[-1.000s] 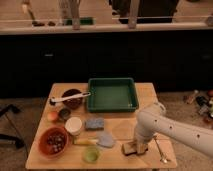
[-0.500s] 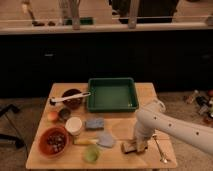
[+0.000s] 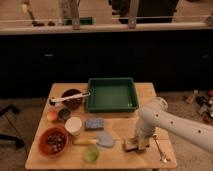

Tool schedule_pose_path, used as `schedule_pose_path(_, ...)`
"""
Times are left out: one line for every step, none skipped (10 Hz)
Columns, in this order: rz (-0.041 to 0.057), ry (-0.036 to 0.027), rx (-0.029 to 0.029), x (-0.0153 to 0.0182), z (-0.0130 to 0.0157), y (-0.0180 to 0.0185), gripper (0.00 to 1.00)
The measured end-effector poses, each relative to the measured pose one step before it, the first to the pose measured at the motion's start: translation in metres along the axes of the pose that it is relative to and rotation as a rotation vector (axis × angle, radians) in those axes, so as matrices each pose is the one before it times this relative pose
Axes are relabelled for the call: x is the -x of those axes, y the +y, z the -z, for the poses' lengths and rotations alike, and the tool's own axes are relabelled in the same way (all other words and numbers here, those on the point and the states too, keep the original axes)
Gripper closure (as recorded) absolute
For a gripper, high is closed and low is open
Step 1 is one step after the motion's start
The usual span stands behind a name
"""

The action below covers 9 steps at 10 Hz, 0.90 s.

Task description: Wipe table surface with eraser

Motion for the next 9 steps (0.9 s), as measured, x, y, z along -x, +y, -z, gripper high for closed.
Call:
schedule_pose_path(0.00186,0.00146,0.0007,0.00692,-0.00232,-0.00202,0.96)
schedule_pose_path(0.00436,0.00165,-0.0023,0.00426,-0.00072,-0.00128,0.96)
schedule_pose_path(0.00547,0.01554,-0.00107,-0.0027,0.00039,0.00048,0.96)
schedule_pose_path(0.00077,0.00745,-0.00377,-0.00283,0.00037,0.00014,0.96)
schedule_pose_path(0.00502,0.01403,-0.00145,-0.00248,0.00015,0.00041,0.96)
schedule_pose_path(0.00376,0.01489,-0.00212,-0.00086,0.00007,-0.00107,0.96)
schedule_pose_path(0.0014,0.01275,-0.00115,-0.00082,-0.00081,-0.00119,0.96)
schedule_pose_path(0.00171,0.0191,-0.00039,-0.00095,-0.00171,-0.00177,0.96)
schedule_pose_path(0.00223,0.01834,0.00236,-0.00034,-0.00268,-0.00231,0.96)
